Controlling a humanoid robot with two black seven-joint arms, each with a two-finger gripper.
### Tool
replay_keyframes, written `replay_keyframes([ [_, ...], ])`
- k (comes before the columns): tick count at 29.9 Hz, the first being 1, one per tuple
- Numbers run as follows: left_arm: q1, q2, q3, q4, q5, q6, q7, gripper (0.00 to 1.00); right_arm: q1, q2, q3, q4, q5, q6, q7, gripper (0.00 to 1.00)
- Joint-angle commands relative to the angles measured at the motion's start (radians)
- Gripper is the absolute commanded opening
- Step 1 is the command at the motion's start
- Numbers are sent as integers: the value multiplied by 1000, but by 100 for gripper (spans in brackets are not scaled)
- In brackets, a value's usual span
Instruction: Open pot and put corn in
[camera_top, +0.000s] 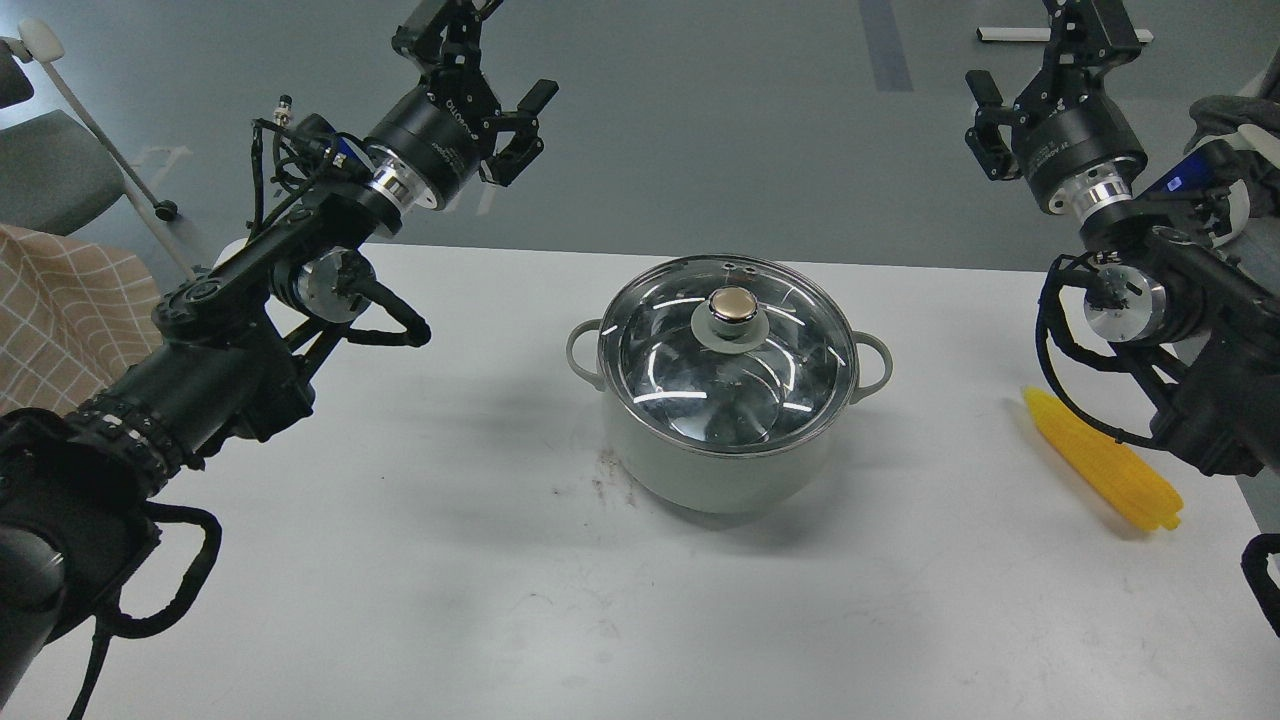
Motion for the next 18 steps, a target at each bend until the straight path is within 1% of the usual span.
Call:
replay_keyframes([
  [1, 1, -8, -26, -2, -1, -3, -3, 98, -11, -15, 0, 2, 12, 21, 0, 100],
  [4, 1, -22, -28, -9, 1, -2, -12, 98, -16, -13, 2, 9, 15, 18, 0, 100],
  [10, 0, -26, -34, -16, -3, 1, 4, 98, -19, -8, 3, 18, 16, 17, 0, 100],
  [18, 12, -25, -58, -45, -4, 5, 0, 98, -19, -13, 5, 39, 19, 20, 0, 100],
])
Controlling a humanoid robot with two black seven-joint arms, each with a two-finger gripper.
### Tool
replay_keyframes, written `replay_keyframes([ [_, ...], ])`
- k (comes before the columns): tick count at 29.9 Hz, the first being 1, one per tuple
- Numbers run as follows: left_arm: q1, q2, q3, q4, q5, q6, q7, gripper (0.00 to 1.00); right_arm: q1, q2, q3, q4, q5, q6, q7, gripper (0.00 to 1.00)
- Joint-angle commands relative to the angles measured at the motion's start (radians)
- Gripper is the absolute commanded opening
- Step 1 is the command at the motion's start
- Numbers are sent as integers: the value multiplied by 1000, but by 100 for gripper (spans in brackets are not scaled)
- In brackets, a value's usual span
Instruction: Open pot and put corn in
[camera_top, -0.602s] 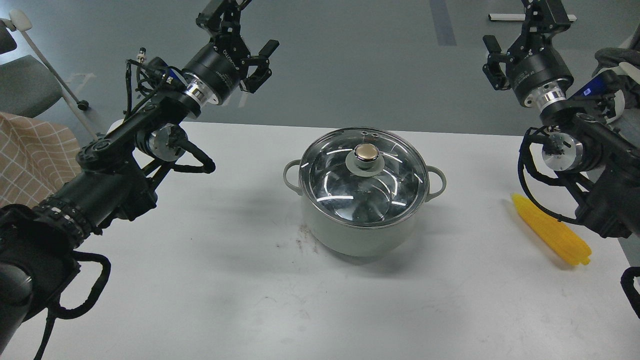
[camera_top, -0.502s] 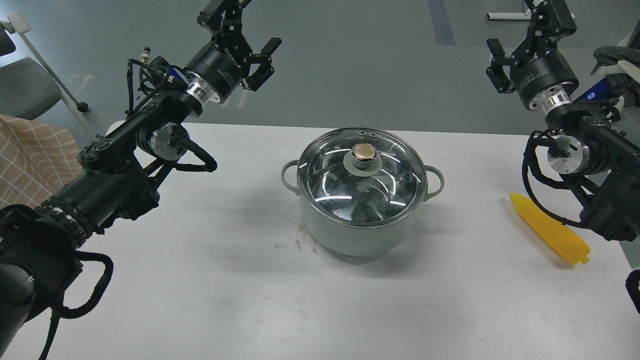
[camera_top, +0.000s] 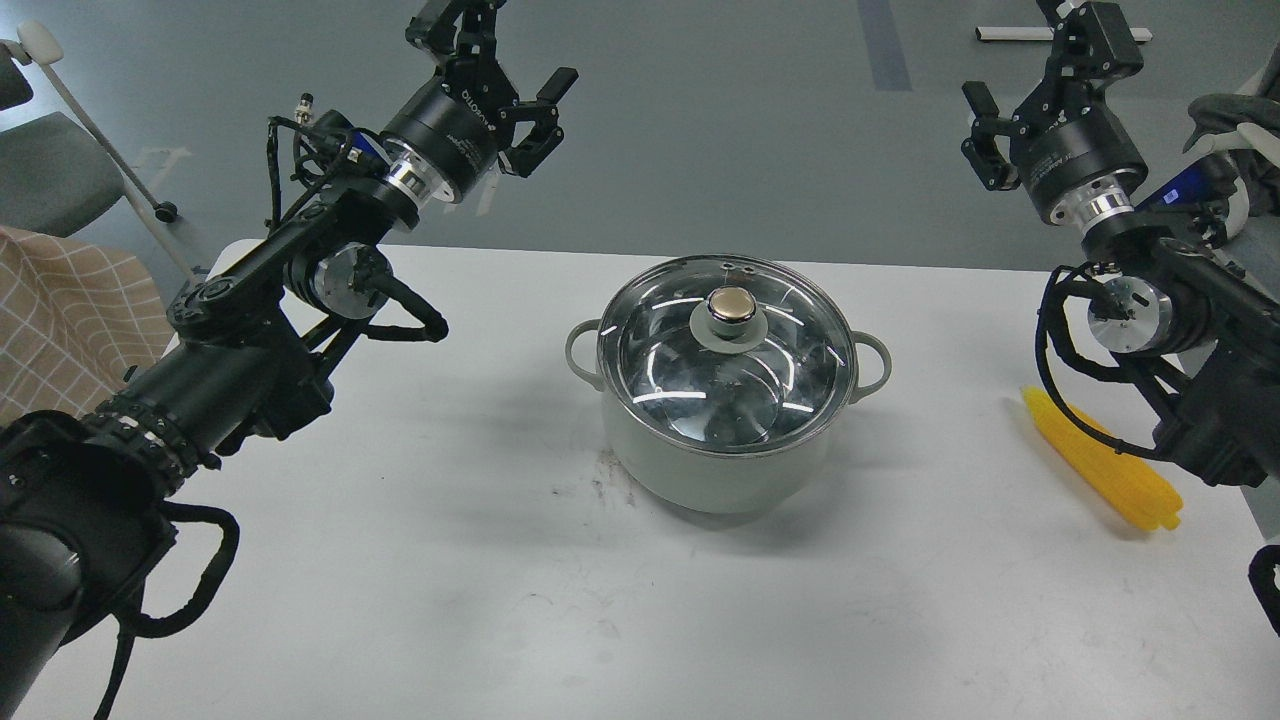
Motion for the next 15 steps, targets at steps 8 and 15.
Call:
replay_keyframes([
  [8, 2, 8, -14, 34, -6, 26, -4, 98, 23, -19, -9, 11, -12, -7, 0, 100],
  [15, 4, 14, -32, 93, -25, 140, -9, 98, 23, -39, -21, 5, -20, -11, 0, 100],
])
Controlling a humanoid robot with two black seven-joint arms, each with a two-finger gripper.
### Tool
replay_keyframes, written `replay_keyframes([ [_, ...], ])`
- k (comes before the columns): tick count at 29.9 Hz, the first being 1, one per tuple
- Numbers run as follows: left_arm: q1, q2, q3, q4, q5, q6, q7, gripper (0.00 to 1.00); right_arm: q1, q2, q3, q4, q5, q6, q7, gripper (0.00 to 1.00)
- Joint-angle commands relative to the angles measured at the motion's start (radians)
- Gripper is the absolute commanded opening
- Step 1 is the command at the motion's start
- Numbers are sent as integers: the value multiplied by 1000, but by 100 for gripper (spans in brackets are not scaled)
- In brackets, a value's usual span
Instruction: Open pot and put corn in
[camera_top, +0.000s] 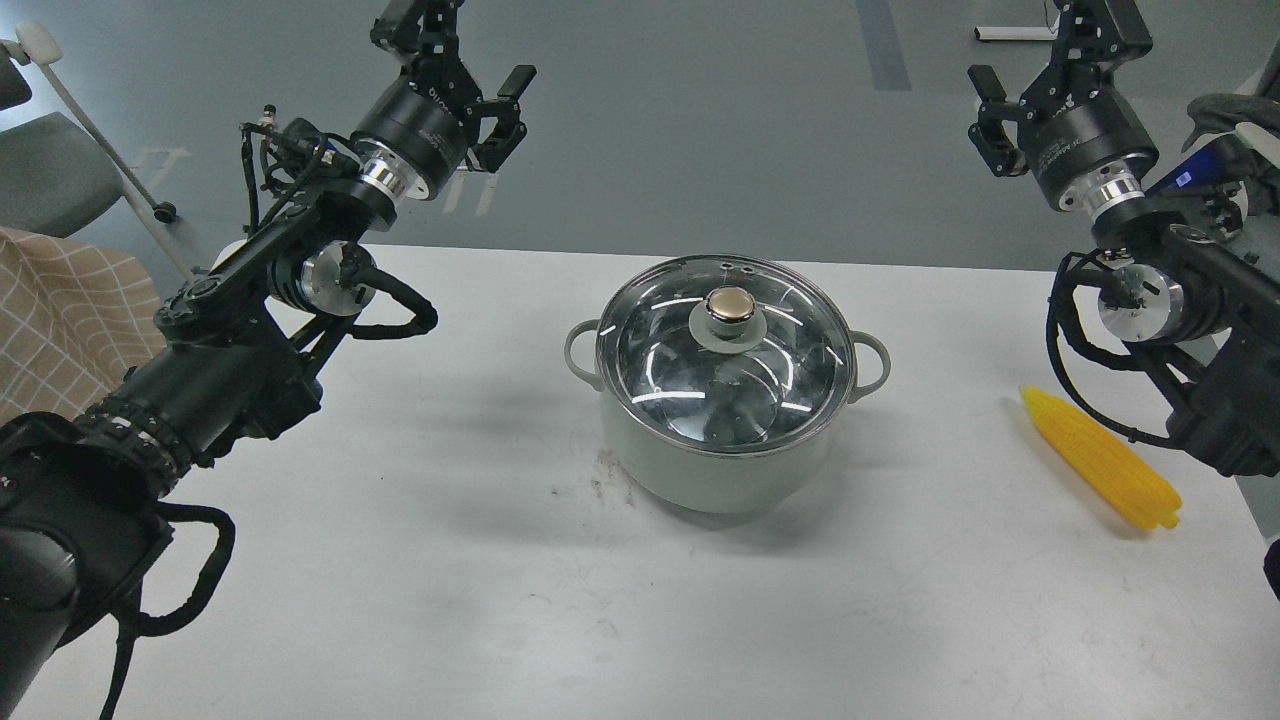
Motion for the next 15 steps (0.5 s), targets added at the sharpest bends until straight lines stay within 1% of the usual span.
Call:
replay_keyframes([
  [1, 0, 7, -6, 5, -11, 11, 2, 98, -1, -10, -2, -1, 0, 0, 0, 100],
  [6, 1, 1, -9, -8, -11, 11, 8, 98, -10, -12, -2, -2, 0, 1, 0, 100],
  [11, 0, -2, -7, -8, -42, 11, 3, 98, -13, -24, -5, -7, -2, 1, 0, 100],
  [15, -3, -3, -4, -9, -42, 8, 3, 98, -13, -30, -47, -19, 1, 1, 0, 100],
])
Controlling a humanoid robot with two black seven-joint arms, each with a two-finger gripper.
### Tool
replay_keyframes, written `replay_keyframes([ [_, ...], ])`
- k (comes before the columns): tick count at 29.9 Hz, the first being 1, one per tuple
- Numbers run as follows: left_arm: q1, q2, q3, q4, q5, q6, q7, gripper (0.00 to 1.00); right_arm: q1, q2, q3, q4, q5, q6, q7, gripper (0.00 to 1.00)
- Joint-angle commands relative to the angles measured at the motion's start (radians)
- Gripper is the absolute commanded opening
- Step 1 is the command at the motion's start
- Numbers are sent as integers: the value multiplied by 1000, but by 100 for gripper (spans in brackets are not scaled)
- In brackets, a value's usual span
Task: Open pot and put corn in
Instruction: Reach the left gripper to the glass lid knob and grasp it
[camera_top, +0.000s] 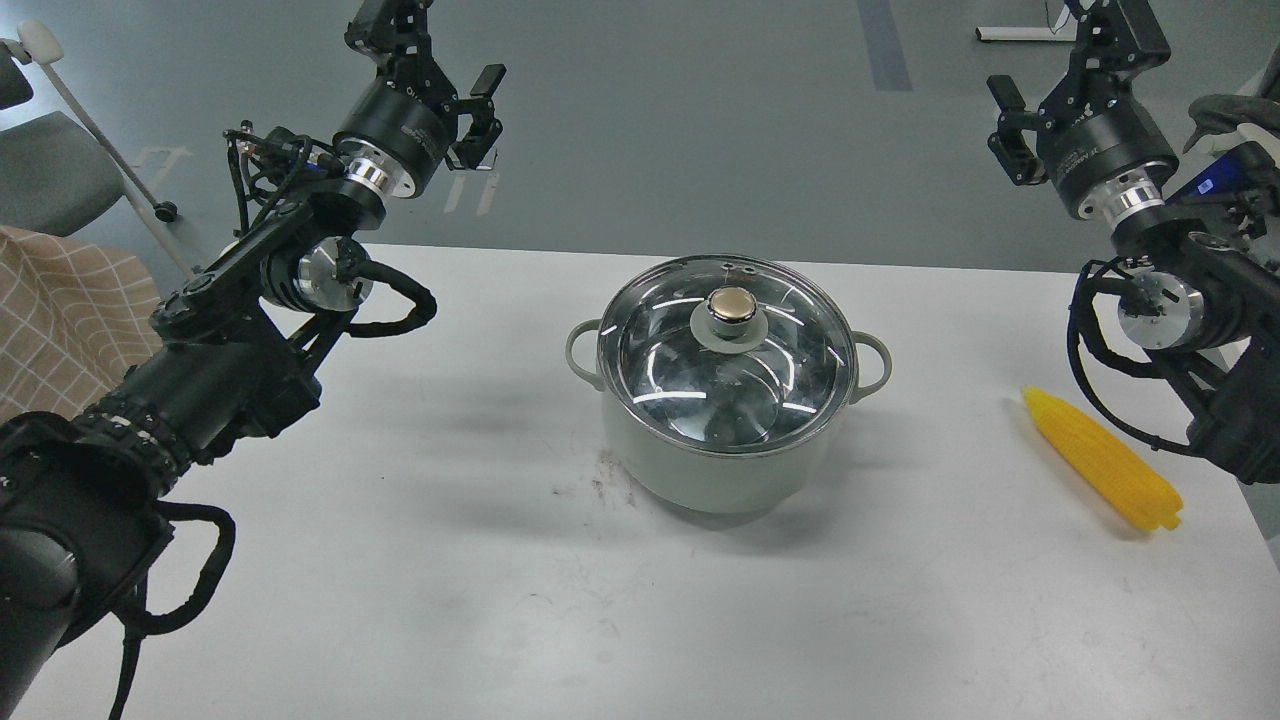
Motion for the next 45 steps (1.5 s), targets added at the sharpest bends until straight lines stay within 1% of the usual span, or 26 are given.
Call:
replay_keyframes([
  [1, -3, -2, 4, -1, -1, -2, -3, 98, 0, -5, -40, -6, 2, 0, 0, 100],
  [7, -5, 15, 21, -61, 56, 1, -12, 98, 3, -17, -46, -6, 9, -2, 0, 100],
  [9, -14, 36, 21, -101, 152, 1, -20, 98, 3, -24, -46, -4, 9, -2, 0, 100],
  [11, -35, 77, 19, -171, 317, 1, -43, 98, 3, -37, -46, -3, 9, -2, 0, 100],
  [13, -39, 96, 19, -224, 401, 3, -46, 98, 1, -44, -46, 2, 9, -2, 0, 100],
  [14, -40, 119, 17, -282, 486, 6, -47, 98, 0, -49, -46, 2, 9, -2, 0, 100],
  [15, -40, 133, 17, -312, 535, 9, -47, 98, 0, -52, -46, 2, 9, -2, 0, 100],
  [17, -43, 171, 17, -424, 753, 14, -47, 98, -5, -66, -46, 7, 9, -2, 0, 100],
  [18, -43, 174, 17, -449, 810, 14, -47, 98, -5, -70, -47, 8, 9, -2, 0, 100],
  [19, -43, 177, 17, -492, 927, 15, -49, 98, -8, -80, -47, 13, 10, -2, 0, 100],
  [20, -43, 177, 17, -492, 929, 15, -49, 98, -8, -80, -47, 13, 10, -2, 0, 100],
  [21, -43, 177, 17, -529, 1041, 17, -52, 98, -11, -87, -46, 14, 9, -2, 0, 100],
  [23, -43, 168, 21, -579, 1263, 46, -67, 98, -16, -109, -46, 17, 10, -2, 0, 100],
  [24, -43, 167, 22, -586, 1321, 55, -67, 98, -17, -116, -46, 20, 10, -2, 0, 100],
  [25, -43, 165, 34, -596, 1441, 73, -70, 98, -25, -135, -46, 31, 10, -2, 0, 100],
  [27, -48, 162, 57, -598, 1560, 89, -76, 98, -33, -152, -44, 45, 10, -2, 0, 100],
  [29, -63, 141, 103, -590, 1703, 119, -101, 98, -48, -182, -43, 69, 10, -3, 0, 100],
  [30, -74, 110, 146, -584, 1773, 139, -115, 98, -57, -204, -41, 86, 10, -3, 0, 100],
  [31, -78, 87, 189, -575, 1827, 156, -118, 98, -66, -225, -40, 98, 10, -3, 0, 100],
  [34, -80, 50, 250, -535, 1902, 176, -118, 98, -88, -257, -37, 123, 12, -5, 0, 100],
  [39, -82, -34, 310, -442, 1902, 185, -118, 98, -126, -307, -34, 164, 12, -9, 0, 100],
  [40, -82, -34, 310, -442, 1902, 186, -118, 98, -126, -307, -34, 165, 12, -9, 0, 100],
  [42, -82, -60, 330, -402, 1902, 205, -118, 98, -137, -313, -26, 168, 13, -9, 0, 100],
  [45, -74, -62, 349, -360, 1902, 213, -116, 98, -154, -316, -12, 177, 13, -9, 0, 100],
])
